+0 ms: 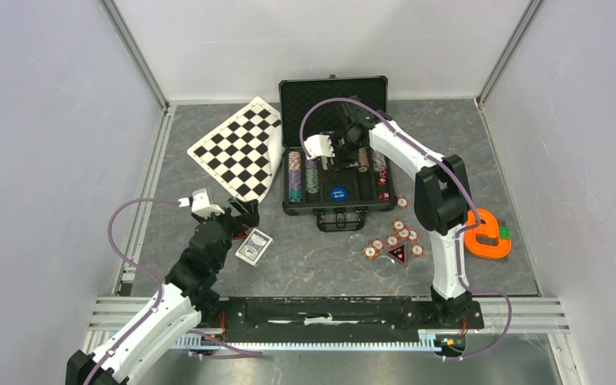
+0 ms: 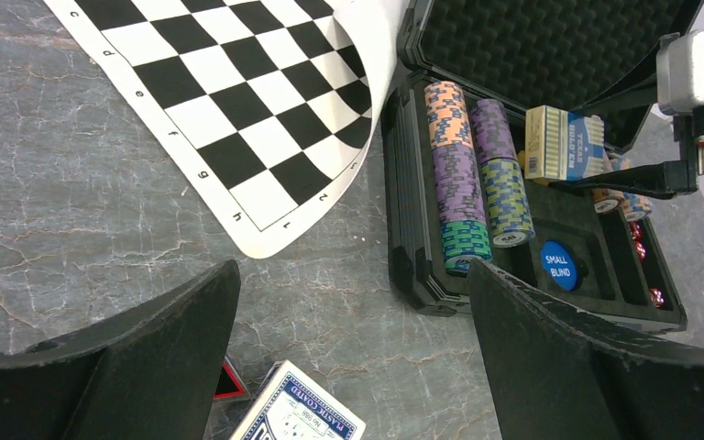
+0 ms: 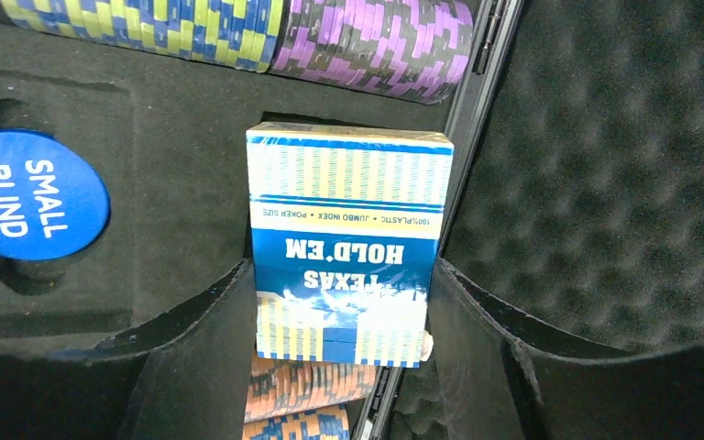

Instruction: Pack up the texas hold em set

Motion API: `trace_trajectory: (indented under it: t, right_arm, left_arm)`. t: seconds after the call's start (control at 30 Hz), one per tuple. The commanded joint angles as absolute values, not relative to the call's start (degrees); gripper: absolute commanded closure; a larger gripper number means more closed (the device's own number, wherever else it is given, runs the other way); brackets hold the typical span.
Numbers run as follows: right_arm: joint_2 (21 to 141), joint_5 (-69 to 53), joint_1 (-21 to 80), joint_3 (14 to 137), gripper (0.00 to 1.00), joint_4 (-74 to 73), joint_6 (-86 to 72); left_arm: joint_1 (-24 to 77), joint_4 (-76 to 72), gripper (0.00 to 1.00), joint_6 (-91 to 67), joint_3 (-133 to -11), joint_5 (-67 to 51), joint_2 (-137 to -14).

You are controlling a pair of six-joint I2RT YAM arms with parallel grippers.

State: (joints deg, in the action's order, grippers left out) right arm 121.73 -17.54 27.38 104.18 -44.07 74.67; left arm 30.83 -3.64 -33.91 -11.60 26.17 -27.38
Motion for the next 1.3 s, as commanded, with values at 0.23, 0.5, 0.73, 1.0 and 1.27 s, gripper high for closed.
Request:
trace_trajectory:
  t: [0.23, 0.5, 0.73, 1.0, 1.27]
  right_arm:
    - [123.1, -19.4, 27.8, 110.2, 1.00, -47.6, 67.8]
    - [122.3, -21.7, 27.8, 105.4, 1.00, -41.7, 65.0]
    - [123.0, -18.2, 27.9, 105.3, 1.00, -47.4, 68.9]
    - [125.2, -15.5, 27.8, 110.2, 1.00, -56.4, 70.9]
    - [128.3, -15.8, 28.4, 109.8, 0.57, -56.9, 69.8]
  left_arm:
    - [30.8, -6.4, 0.00, -31.9, -11.4, 25.6, -26.5]
    - [30.8, -5.9, 0.00, -31.9, -11.4, 25.7, -25.7]
    - [30.8, -5.8, 0.00, -31.9, -11.4, 25.7, -25.6]
    - [30.8, -6.2, 0.00, -31.9, -11.5, 25.6, -26.6]
    - [30.8, -6.2, 0.00, -31.8, -11.5, 25.8, -26.9]
